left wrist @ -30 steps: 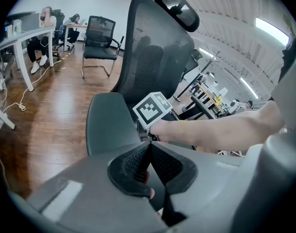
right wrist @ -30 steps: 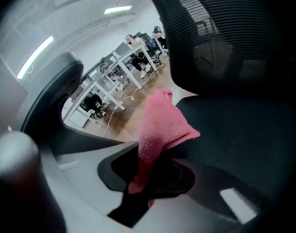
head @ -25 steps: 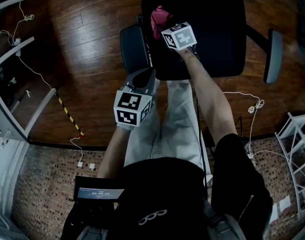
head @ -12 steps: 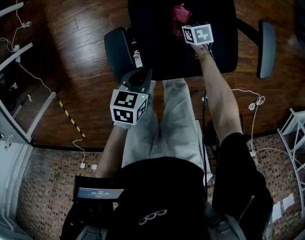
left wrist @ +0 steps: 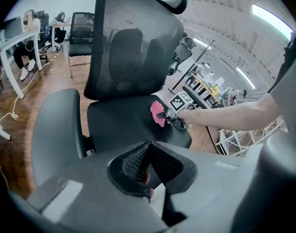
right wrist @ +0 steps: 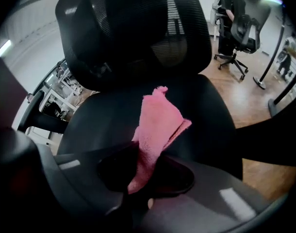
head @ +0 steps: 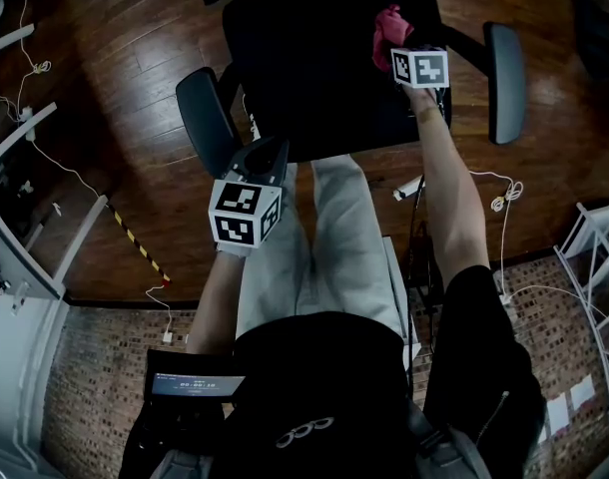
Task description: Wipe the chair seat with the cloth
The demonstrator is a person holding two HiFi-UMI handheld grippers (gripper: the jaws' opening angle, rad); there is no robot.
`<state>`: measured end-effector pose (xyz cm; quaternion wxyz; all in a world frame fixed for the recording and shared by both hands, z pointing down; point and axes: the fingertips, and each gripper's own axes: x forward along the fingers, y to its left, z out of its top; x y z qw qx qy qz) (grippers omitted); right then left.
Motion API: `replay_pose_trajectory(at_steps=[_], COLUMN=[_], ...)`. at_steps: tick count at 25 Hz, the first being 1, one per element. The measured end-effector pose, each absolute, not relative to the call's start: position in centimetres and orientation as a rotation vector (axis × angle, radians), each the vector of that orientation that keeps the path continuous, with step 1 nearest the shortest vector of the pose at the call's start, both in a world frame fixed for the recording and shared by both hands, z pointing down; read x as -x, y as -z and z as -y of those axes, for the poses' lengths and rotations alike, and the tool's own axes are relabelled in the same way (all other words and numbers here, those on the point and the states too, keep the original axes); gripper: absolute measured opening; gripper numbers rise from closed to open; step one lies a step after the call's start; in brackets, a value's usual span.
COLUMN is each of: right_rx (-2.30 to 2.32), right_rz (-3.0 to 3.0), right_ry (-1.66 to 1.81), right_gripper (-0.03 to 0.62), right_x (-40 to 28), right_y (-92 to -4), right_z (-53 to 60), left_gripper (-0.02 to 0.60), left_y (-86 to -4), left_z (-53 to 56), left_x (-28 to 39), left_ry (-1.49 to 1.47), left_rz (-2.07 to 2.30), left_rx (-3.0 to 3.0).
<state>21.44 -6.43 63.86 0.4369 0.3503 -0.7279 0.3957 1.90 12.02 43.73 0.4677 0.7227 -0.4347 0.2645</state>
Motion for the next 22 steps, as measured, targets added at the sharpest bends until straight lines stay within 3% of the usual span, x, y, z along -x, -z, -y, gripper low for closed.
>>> replay_pose_trajectory(at_steps=[10, 22], right_rx=[-1.001, -1.079], right_rz=[1.689, 1.523], right_ry=[-0.924, -0.793], right_gripper=[0.067, 0.067], right_x=[-29.1, -32.4], right_y=[-62.3, -61.4], right_z=[8.5, 8.0], left_gripper=[-0.006, -0.006], left_y=[-42.9, -42.7], left_z=[-11.1, -11.6], left_x=[-3.8, -1.9], left_ry=[-0.634, -0.597], left_rz=[1.045, 1.057], left_rx=[-1.8, -1.795])
